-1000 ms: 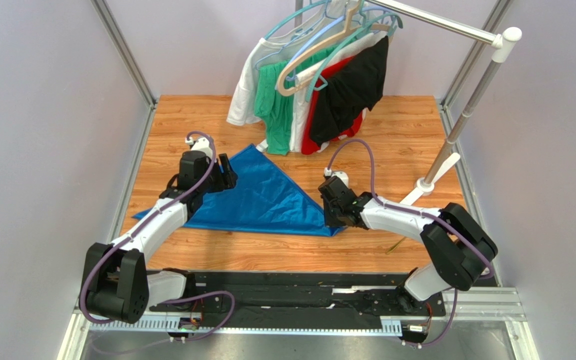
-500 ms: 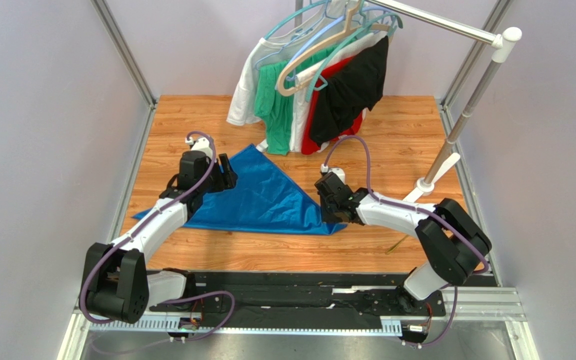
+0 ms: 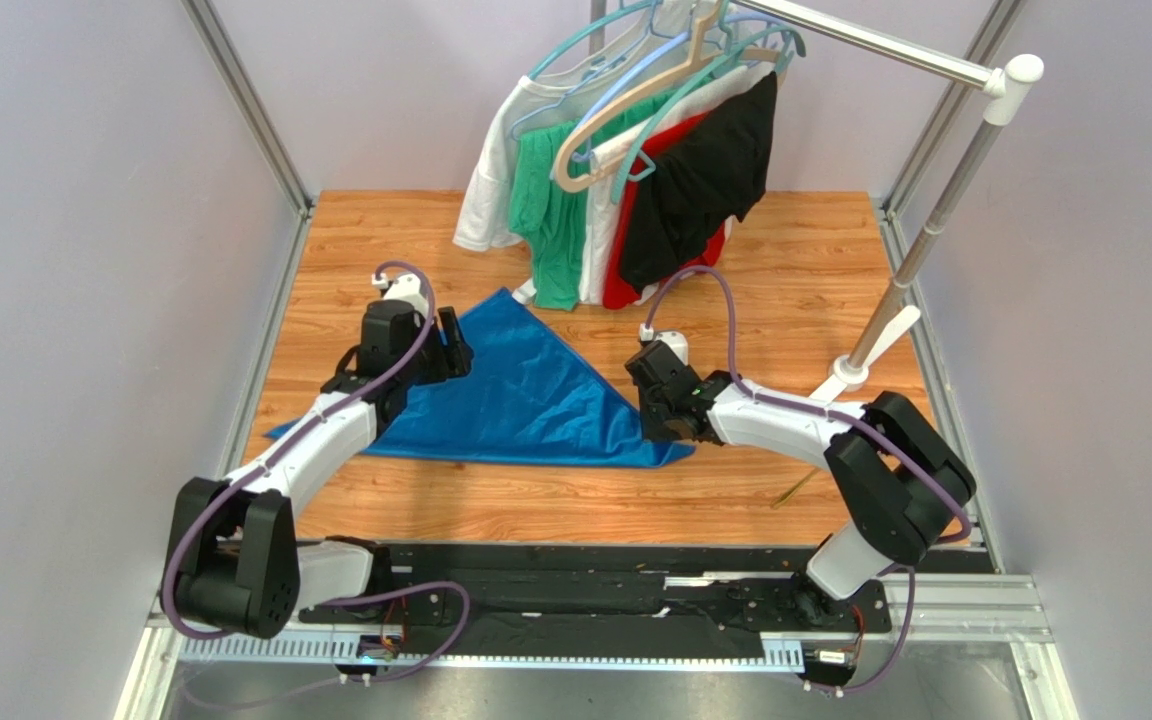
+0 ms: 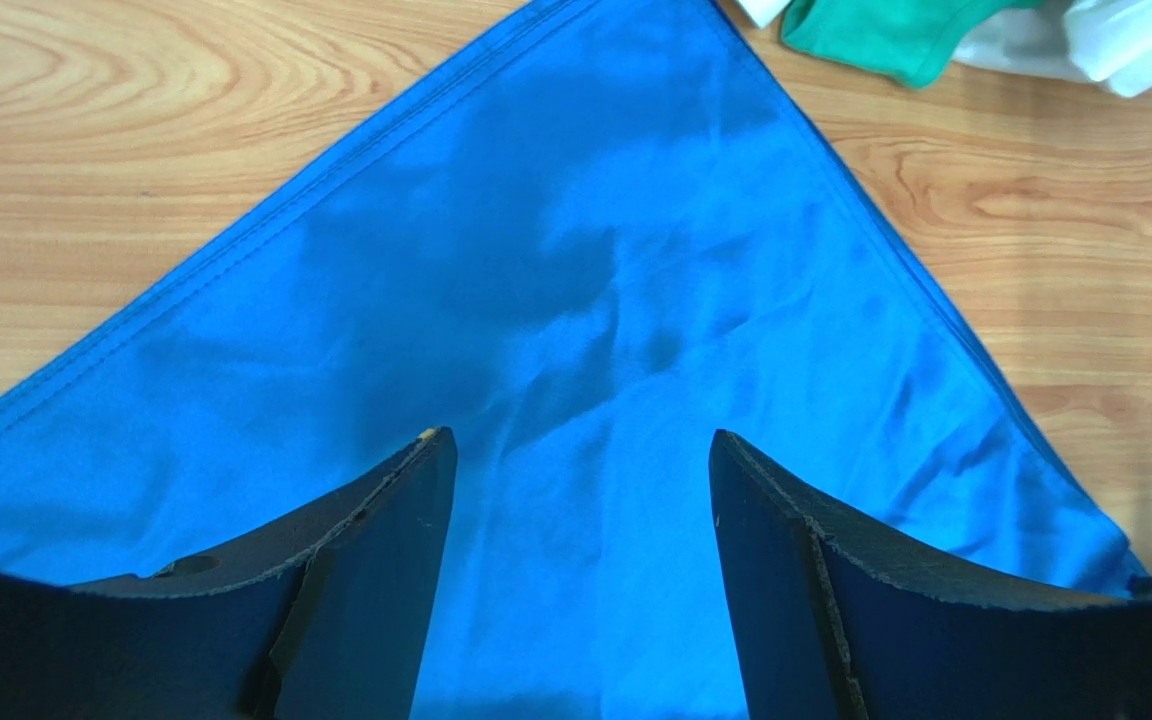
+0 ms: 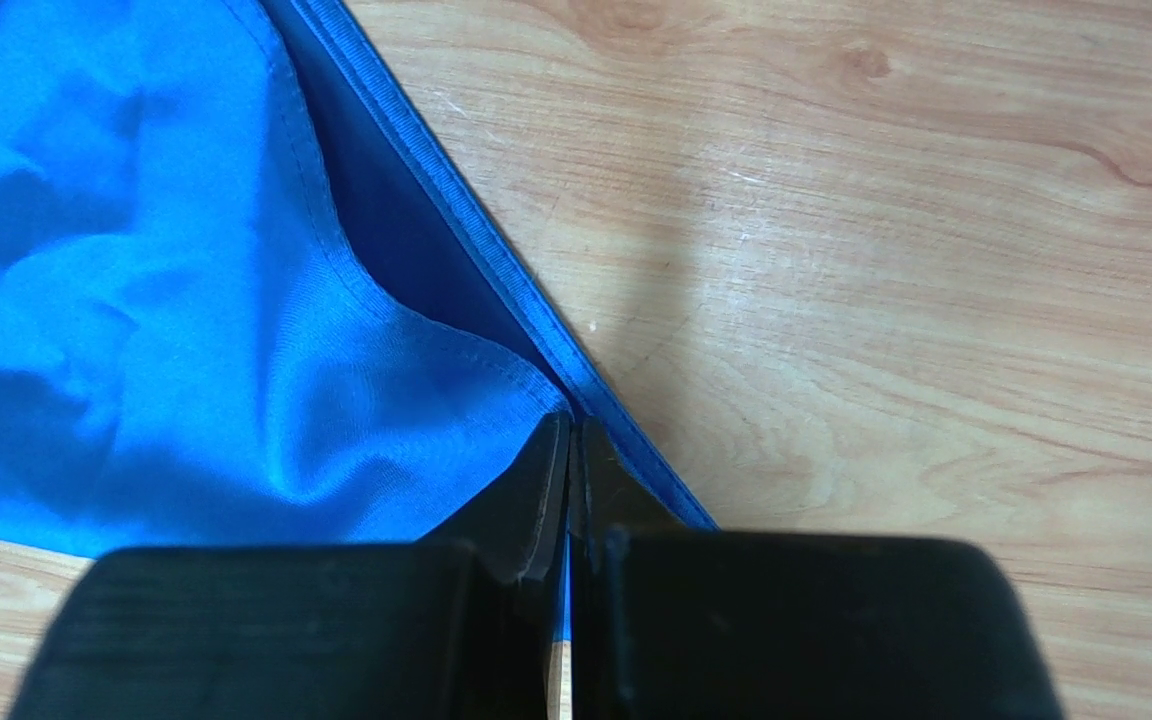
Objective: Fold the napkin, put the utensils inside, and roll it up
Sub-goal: Fold the napkin
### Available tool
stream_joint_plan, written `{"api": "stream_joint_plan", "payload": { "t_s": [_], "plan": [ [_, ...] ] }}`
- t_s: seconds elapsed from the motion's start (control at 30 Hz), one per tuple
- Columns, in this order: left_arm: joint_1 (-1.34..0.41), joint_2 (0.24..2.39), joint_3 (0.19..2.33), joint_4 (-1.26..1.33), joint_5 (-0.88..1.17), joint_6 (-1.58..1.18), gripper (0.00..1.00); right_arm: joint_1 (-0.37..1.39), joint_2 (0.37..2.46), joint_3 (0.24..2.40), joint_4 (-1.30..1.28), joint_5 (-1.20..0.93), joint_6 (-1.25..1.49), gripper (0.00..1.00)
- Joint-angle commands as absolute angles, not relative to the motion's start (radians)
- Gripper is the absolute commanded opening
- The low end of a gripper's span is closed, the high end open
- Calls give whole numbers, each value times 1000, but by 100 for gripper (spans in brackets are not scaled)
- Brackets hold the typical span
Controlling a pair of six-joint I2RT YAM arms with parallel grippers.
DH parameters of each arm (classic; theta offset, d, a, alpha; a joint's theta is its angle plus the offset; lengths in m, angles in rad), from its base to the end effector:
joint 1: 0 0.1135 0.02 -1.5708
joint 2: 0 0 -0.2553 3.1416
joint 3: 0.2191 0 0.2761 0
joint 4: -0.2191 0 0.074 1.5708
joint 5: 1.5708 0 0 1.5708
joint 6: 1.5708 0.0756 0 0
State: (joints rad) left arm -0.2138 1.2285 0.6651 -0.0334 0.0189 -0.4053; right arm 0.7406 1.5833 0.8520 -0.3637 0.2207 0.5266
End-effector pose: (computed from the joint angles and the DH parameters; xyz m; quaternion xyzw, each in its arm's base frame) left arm 0.3104 -0.0689 0.1767 -0.0801 0.8801 -0.1505 0.4432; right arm 0.2559 0.2115 0.1021 -0.0773 0.9632 0.0524 0.2521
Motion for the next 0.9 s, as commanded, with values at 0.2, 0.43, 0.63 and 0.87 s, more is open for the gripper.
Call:
{"api": "stream_joint_plan", "payload": {
  "t_s": [0.2,0.43,0.63,0.87],
  "plan": [
    [-216,1486,911,58,-25,-298,70,726,1589,900,-371,265,509,0],
    [-216,1608,996,38,-35,-295,70,716,1617,930,-373,245,499,0],
    [-215,1577,957,37,-52,-331,70,716,1615,925,-387,238,503,3],
    [-201,1448,861,6,-74,-408,72,716,1565,937,-437,248,494,41]
  ]
}}
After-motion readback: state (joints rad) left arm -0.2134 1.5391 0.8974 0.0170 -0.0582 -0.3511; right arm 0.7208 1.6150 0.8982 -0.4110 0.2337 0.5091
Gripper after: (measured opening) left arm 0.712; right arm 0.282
